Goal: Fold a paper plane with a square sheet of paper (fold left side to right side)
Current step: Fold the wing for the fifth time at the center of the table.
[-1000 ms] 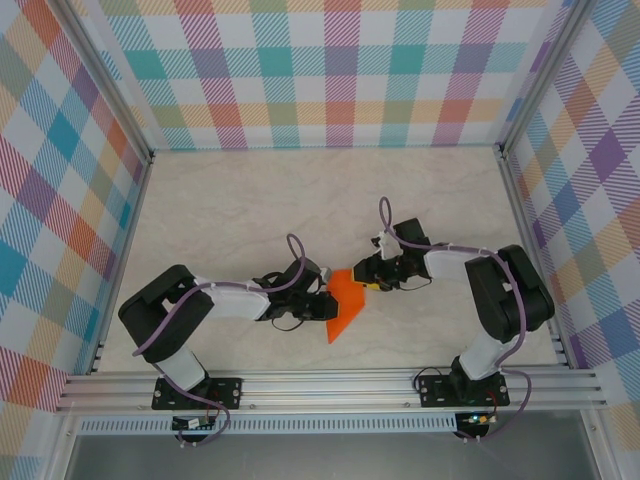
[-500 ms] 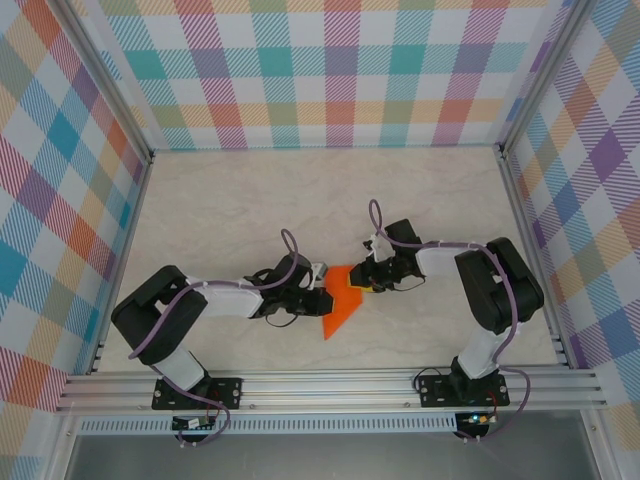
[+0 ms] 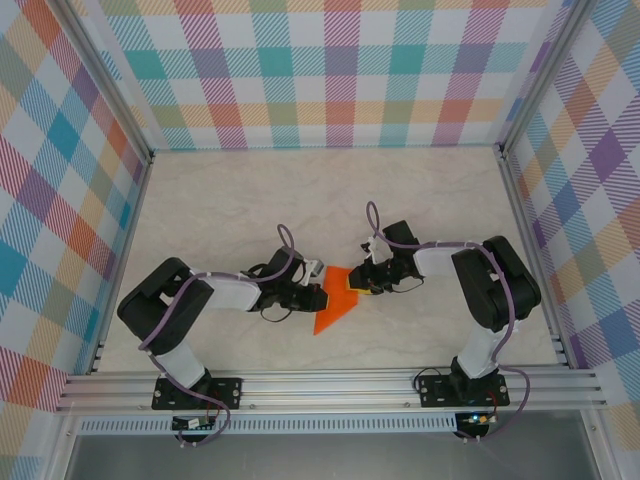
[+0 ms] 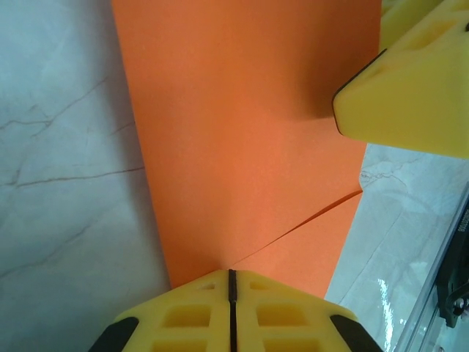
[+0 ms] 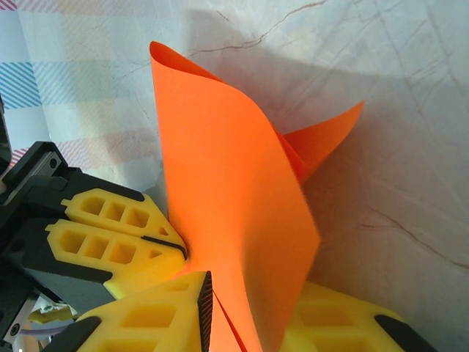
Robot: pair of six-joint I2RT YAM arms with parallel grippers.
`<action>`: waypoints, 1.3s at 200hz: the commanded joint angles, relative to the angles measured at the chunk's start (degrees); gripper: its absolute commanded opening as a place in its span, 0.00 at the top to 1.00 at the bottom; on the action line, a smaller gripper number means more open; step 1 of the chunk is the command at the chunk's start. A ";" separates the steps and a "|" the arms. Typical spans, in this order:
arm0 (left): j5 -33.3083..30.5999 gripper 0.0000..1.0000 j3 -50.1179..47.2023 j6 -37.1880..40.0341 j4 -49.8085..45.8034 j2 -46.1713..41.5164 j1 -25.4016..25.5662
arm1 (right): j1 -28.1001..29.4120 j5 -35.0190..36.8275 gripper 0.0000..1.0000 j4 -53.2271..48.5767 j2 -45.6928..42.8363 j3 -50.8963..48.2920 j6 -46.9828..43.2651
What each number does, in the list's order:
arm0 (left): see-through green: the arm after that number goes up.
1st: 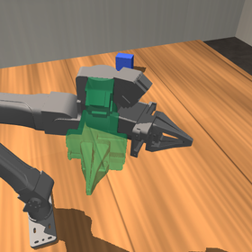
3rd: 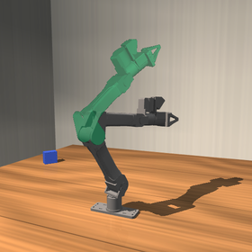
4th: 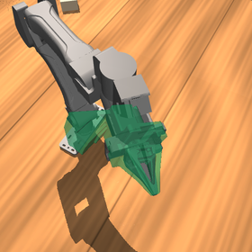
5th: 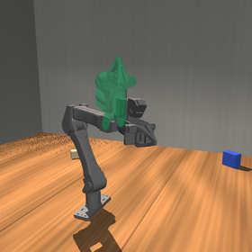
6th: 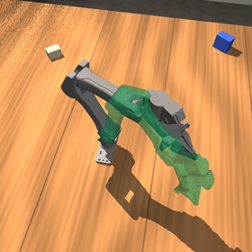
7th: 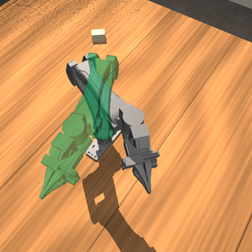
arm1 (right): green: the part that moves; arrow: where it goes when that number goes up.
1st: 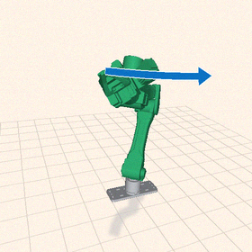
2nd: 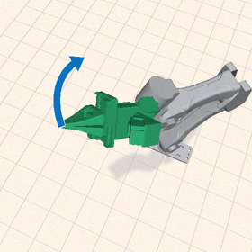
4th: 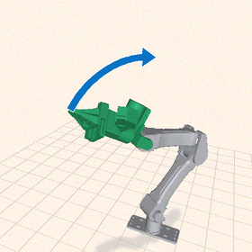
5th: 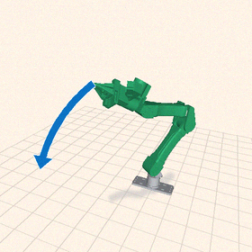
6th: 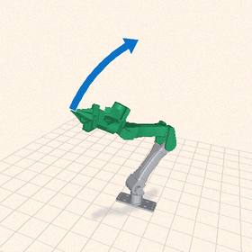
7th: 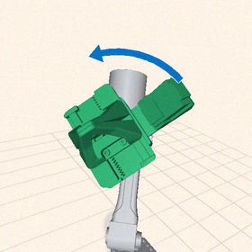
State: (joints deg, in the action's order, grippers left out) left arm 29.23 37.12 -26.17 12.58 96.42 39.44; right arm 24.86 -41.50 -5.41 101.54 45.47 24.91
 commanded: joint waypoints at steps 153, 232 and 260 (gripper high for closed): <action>0.48 0.65 2.12 6.89 -7.82 -8.13 -2.63 | 1.07 4.51 1.00 -6.81 0.95 3.48 2.33; -25.25 0.46 4.82 11.05 -26.45 -21.97 16.81 | 1.43 4.54 1.00 -7.76 1.18 4.69 2.50; -34.26 0.44 9.72 11.75 -31.29 -15.23 24.09 | 1.43 4.36 1.00 -8.21 1.12 4.89 2.91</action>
State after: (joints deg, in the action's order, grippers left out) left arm 6.76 42.39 -16.53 -11.20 76.34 58.96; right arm 25.89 -36.84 -11.84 102.72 49.15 27.88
